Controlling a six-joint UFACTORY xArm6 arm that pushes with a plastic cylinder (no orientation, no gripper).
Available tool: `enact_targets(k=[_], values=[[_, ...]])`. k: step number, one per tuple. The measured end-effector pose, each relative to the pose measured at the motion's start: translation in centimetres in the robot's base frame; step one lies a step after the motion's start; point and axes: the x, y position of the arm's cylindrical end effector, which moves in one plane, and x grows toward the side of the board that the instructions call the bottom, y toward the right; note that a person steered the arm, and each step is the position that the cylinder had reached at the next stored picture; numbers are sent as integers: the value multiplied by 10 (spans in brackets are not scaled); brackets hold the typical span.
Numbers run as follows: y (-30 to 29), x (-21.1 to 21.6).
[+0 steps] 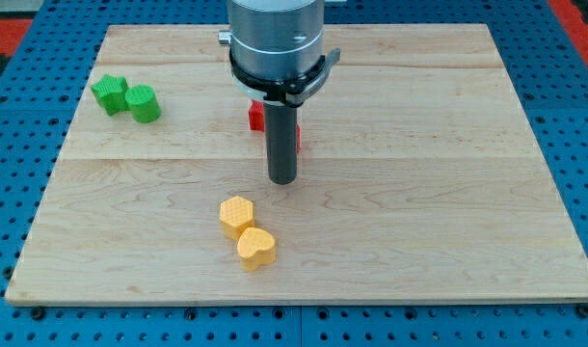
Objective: Push the green circle diagonal to the red star
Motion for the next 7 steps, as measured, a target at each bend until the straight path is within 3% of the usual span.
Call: enact_targets(k=[2, 4, 6, 7], values=[[-14, 10], [-97, 4], [-221, -82], [-211, -94]])
